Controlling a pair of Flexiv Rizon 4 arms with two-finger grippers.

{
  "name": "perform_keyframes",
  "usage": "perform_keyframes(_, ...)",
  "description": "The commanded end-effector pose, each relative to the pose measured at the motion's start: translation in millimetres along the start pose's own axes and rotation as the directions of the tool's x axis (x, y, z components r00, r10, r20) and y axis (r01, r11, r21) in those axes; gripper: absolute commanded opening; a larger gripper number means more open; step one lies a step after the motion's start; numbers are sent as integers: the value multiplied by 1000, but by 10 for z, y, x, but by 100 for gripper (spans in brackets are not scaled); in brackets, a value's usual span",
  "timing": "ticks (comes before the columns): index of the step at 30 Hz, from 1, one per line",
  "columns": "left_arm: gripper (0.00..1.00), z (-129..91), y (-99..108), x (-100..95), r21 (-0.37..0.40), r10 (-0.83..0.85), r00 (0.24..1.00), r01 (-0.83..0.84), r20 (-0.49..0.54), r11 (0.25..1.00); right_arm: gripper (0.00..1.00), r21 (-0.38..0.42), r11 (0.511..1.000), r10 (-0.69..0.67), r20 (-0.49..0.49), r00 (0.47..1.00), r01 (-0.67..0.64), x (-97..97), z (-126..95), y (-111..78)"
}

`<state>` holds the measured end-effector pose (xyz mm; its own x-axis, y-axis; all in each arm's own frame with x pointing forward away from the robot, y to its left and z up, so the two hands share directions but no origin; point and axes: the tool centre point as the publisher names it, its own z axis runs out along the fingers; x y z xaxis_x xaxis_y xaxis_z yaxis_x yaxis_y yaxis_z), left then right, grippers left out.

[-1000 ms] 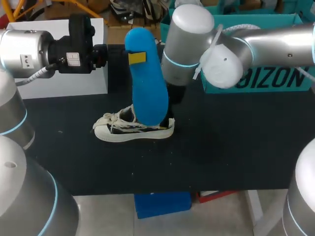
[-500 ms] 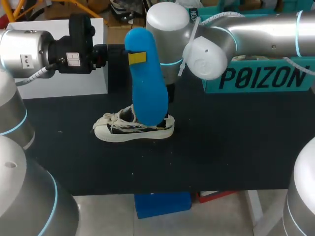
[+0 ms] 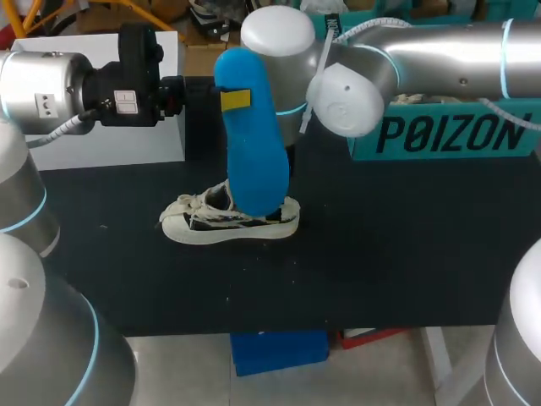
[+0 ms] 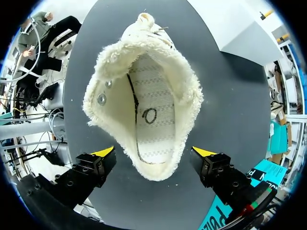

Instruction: Take the shoe out of the shoebox, open the shoe tongue, remove and reinsert the insole, then place the shoe into the shoebox

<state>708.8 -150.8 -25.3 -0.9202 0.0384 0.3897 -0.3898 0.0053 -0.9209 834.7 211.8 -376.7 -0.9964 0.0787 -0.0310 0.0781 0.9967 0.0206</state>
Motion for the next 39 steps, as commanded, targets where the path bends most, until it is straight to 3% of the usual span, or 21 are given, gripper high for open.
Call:
perform_keyframes(1,0,13,10,6,1,0,1000,0,4,1000,100,-55,998,-4,3,1000,5,17,4,-60)
perform_keyframes(3,0,13,10,6,1,0,1000,0,4,1000,100,-175,985,4,17,1000,-1,18,-22,-79)
perform_keyframes(11,0,13,10,6,1,0,1000,0,4,1000,100,-341,940,-6,30,1000,16,20,-70,-103)
perform_keyframes(22,0,13,10,6,1,0,1000,0,4,1000,100,-484,875,-9,28,1000,22,10,-58,-113)
perform_keyframes(31,0,13,10,6,1,0,1000,0,4,1000,100,-623,782,-7,20,1000,18,-19,-21,-108)
perform_keyframes(39,0,13,10,6,1,0,1000,0,4,1000,100,-679,734,4,7,1000,2,-23,49,-100)
